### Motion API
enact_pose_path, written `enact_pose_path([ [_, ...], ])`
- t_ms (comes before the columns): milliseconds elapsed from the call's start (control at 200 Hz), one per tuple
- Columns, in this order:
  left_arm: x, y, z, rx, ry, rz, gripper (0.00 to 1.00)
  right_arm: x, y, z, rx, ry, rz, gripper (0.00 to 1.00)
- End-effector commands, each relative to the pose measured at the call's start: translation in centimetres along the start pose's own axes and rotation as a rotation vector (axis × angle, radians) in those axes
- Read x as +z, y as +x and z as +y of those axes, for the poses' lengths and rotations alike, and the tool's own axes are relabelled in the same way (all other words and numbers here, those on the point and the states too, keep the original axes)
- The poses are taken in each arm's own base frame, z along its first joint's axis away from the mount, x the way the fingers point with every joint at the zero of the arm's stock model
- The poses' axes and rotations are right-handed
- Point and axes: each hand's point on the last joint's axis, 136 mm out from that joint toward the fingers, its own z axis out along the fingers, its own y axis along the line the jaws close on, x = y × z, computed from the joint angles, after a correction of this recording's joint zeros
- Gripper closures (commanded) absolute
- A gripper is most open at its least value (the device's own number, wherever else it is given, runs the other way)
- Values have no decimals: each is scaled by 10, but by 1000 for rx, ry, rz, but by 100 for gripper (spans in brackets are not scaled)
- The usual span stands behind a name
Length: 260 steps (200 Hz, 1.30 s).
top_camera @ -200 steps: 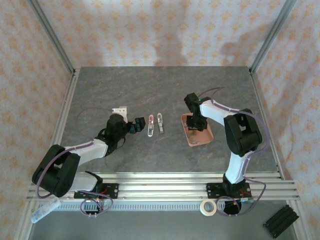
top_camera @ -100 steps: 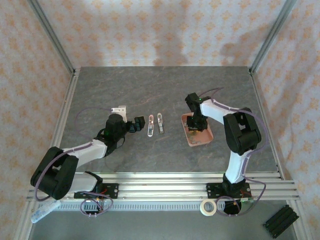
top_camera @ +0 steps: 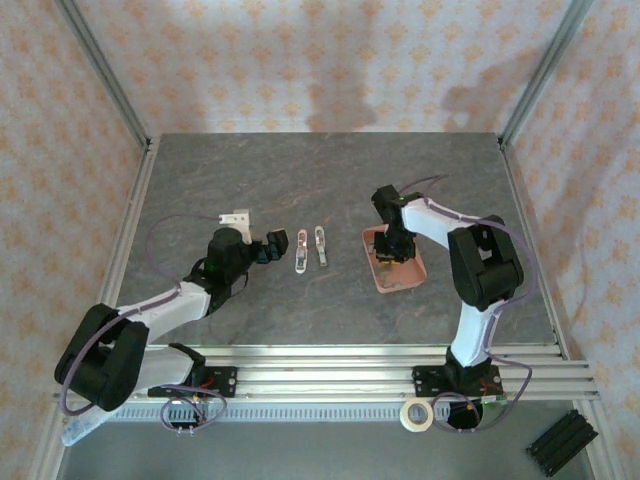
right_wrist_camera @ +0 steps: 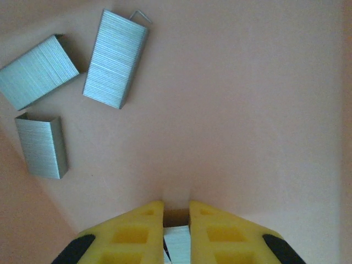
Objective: Load the staples into the stapler
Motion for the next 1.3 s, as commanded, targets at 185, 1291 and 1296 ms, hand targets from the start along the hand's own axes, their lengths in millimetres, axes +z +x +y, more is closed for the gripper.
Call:
enact_pose_path([
  [185, -8, -2, 1, 30, -18, -16, 0, -28, -5, -19, 41, 38, -118, 85],
  [1291, -21, 3, 6, -27, -24, -35, 0, -78, -9, -23, 191, -127, -487, 85],
  [1296, -21, 3, 6, -28, -23, -34, 0, -78, -8, -23, 191, -128, -488, 85],
])
